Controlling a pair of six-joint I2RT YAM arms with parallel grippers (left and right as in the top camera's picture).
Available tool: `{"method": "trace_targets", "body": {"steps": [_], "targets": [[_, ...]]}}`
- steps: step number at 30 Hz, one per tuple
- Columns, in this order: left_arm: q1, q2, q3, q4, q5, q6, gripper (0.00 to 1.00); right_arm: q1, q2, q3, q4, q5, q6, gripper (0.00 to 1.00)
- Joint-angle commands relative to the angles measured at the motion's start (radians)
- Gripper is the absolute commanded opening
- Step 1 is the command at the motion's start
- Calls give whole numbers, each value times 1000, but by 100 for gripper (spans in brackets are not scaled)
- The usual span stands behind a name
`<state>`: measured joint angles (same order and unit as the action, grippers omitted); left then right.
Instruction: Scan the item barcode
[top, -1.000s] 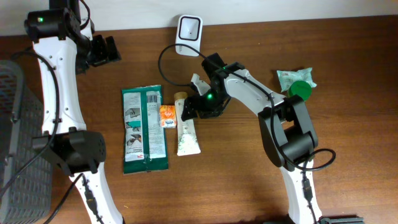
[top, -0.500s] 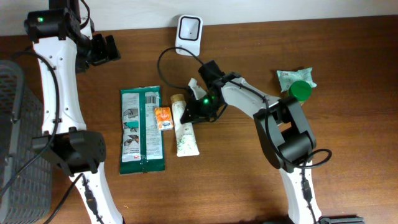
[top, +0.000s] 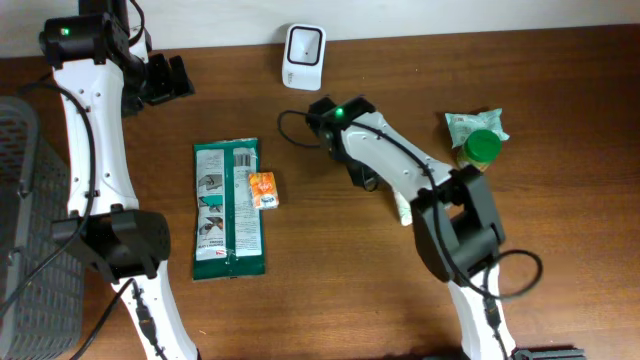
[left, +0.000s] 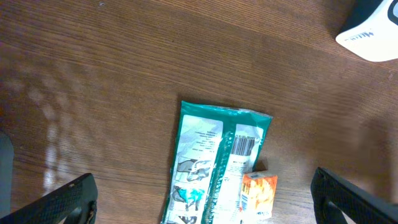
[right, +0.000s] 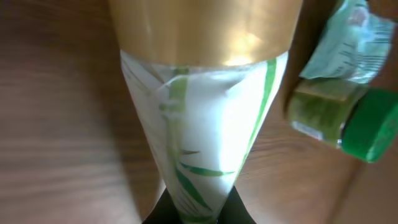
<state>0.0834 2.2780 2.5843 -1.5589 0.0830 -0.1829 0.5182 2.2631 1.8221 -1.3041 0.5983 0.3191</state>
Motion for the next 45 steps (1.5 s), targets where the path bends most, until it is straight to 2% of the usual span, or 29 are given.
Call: {"method": "trace_targets", "body": {"steps": [1, 2, 6, 7, 10, 14, 16, 18, 19, 21, 27, 30, 32, 34, 35, 37, 40, 42, 45], "targets": [[-2, 19, 2, 2, 14, -2, 99, 27, 46, 16, 3, 91, 22, 6], [-2, 19, 2, 2, 14, -2, 99, 40, 48, 16, 13, 54, 22, 24], [-2, 19, 2, 2, 14, -2, 99, 75, 48, 16, 56, -247, 8, 50], [-2, 19, 2, 2, 14, -2, 99, 77, 48, 16, 68, -350, 8, 53], [-2, 19, 2, 2, 14, -2, 99, 77, 47, 17, 93, -562, 8, 53], [-2, 19, 2, 2, 14, -2, 99, 77, 45, 92, 69, -561, 29, 57], [-2, 19, 2, 2, 14, -2, 99, 72, 28, 211, 4, -562, 6, 63], [-2, 19, 2, 2, 14, -2, 99, 26, 5, 418, -145, -578, -54, 66], [-2, 19, 2, 2, 14, -2, 99, -6, -3, 474, -194, -599, -84, 65], [-2, 19, 2, 2, 14, -2, 99, -112, -31, 567, -300, -627, -106, 50], [-1, 19, 2, 2, 14, -2, 99, -356, -124, 602, -395, -860, -239, 48], [-1, 19, 2, 2, 14, -2, 99, -397, -221, 599, -395, -864, -261, 47], [-1, 19, 2, 2, 14, -2, 99, -397, -285, 565, -395, -860, -263, 40], [-1, 19, 2, 2, 14, -2, 99, -397, -352, 455, -395, -849, -263, 15], [-1, 19, 2, 2, 14, -2, 99, -395, -360, 404, -395, -848, -263, 6], [-1, 19, 2, 2, 14, -2, 99, -391, -359, 265, -356, -850, -263, 5], [-1, 19, 2, 2, 14, -2, 99, -346, -359, -37, -135, -902, -259, 4], [-1, 19, 2, 2, 14, -2, 99, -303, -359, -219, 26, -902, -201, 4], [-1, 19, 2, 2, 14, -2, 99, -274, -359, -396, 224, -893, -143, 4]]}}
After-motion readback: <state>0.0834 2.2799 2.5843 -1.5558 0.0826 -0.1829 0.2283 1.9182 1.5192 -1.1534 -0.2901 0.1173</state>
